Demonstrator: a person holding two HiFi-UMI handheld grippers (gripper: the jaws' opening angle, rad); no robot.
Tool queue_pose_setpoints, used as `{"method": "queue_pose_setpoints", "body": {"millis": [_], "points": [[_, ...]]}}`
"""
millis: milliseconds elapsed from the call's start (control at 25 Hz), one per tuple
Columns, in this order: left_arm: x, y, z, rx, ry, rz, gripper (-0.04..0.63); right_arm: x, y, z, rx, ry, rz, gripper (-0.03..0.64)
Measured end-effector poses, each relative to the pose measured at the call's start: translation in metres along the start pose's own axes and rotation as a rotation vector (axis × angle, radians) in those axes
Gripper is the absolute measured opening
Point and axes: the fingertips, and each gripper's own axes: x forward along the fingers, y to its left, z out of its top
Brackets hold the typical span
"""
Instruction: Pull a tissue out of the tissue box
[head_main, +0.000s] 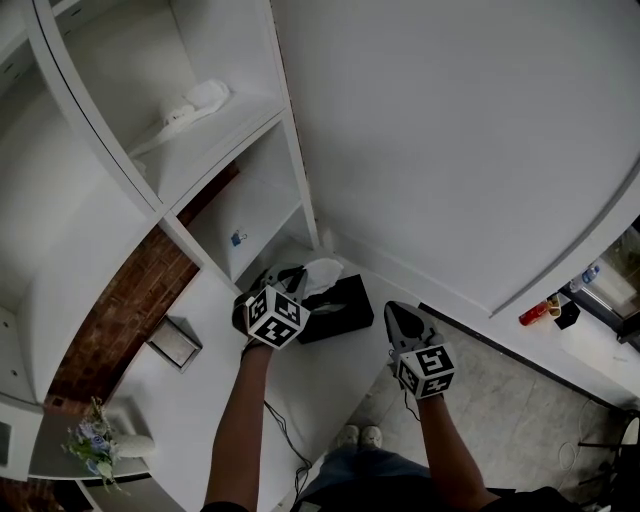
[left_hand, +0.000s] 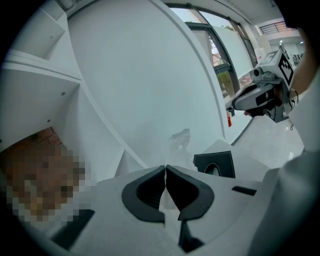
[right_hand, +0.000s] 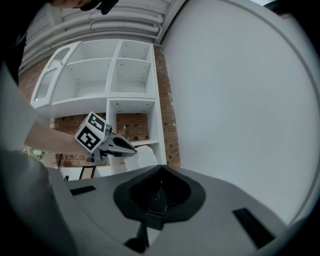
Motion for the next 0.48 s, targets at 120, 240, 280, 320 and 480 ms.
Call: {"method": "queue_pose_setpoints", "body": {"millis": [120, 240, 280, 320, 480], "points": [[-0.013, 0.005, 0.01, -0.058, -0.052, 0.036, 0.011, -0.002, 0.001, 0.006, -0.004, -0.014, -0.001, -0.002], [-0.033, 0.013, 0.025, -0.218, -0.165, 0.065, 0.011, -0.004, 0.003, 0.014, -0.007, -0.03, -0.002, -0.002], [-0.042, 0.017, 0.032, -0.275, -0.213, 0.077, 0.011, -0.004, 0.004, 0.016, -0.007, -0.037, -0.002, -0.002], [-0.052, 0.02, 0.037, -0.32, -0.255, 0.093, 0.011, -0.005, 0.005, 0.019, -0.006, -0.044, -0.002, -0.002], [-0.083, 0.027, 0.051, -0.396, -0.348, 0.172, 0.011, -0.009, 0.005, 0.029, -0.004, -0.072, -0.012, -0.002]]}}
